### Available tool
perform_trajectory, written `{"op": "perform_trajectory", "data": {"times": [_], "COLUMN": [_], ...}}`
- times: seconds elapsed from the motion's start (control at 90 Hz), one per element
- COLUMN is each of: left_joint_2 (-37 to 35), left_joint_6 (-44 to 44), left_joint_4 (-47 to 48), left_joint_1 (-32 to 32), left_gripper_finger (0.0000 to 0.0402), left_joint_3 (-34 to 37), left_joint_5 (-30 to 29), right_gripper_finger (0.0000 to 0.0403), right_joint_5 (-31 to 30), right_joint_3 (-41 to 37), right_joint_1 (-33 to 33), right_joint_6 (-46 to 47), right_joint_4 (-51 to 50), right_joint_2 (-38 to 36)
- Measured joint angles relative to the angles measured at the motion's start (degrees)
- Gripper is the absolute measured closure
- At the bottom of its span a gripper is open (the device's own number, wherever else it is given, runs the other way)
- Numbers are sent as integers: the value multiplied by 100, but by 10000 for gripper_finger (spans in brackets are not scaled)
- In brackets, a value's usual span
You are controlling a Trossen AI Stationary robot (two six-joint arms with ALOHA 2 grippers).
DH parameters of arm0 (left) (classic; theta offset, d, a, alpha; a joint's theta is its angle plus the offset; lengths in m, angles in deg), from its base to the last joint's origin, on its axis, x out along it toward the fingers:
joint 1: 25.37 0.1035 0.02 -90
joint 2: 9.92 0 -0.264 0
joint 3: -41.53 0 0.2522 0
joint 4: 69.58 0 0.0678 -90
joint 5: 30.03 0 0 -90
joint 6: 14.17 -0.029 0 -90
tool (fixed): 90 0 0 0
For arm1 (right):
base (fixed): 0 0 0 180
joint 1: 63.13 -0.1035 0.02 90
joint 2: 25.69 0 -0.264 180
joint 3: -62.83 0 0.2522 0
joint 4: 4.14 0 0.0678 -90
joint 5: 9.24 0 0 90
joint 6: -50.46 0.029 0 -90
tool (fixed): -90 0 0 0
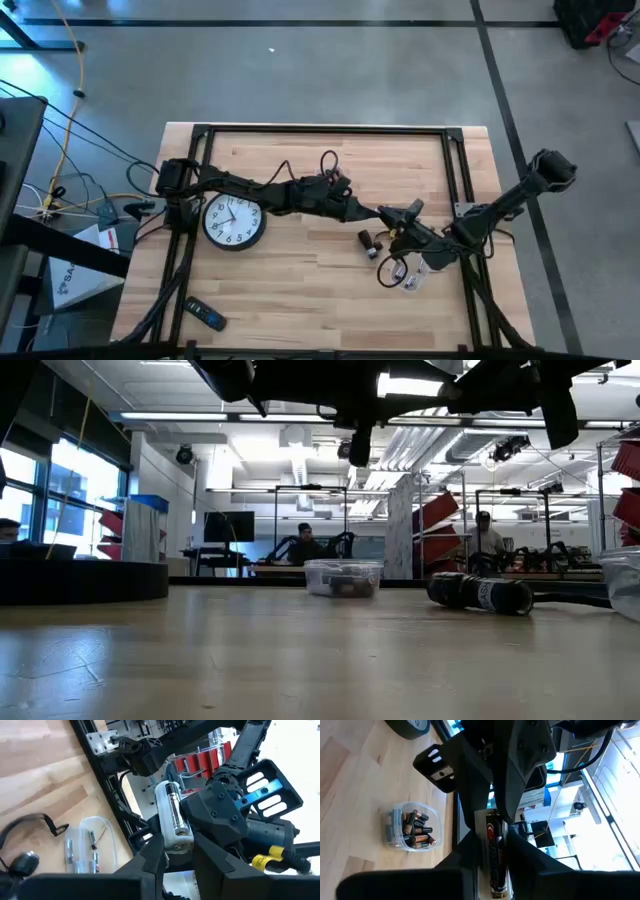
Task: Insert battery
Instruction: Insert the battery holder into the black flashlight
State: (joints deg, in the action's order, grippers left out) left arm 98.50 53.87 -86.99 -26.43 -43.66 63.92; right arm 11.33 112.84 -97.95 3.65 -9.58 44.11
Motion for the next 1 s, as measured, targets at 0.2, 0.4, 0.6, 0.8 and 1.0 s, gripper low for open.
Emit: {"op": "perform_trajectory", "data": {"times": [0.2, 0.4, 0.6, 0.8, 1.0], "left_joint_2": [7, 9, -2, 260, 964], "left_joint_6": [-1349, -2771, -6011, -7298, -7557], "left_joint_4": [-482, -841, 230, 676, 947], "left_joint_1": [25, 95, -362, -585, -471], "left_gripper_finger": [288, 228, 210, 210, 210], "left_joint_3": [3, -5, -12, -19, -243], "left_joint_5": [300, 1521, 521, 22, 26], "right_gripper_finger": [359, 359, 359, 359, 359], "right_joint_5": [-430, -842, -1090, -984, -441], "right_joint_3": [3, -2, -2, 0, 0], "right_joint_1": [-169, -755, -1434, -1672, -1517], "right_joint_6": [471, 768, 1488, 2345, 3564], "right_joint_4": [315, 418, 347, -297, -1233], "right_joint_2": [-7, -342, -1174, -1910, -2385]}}
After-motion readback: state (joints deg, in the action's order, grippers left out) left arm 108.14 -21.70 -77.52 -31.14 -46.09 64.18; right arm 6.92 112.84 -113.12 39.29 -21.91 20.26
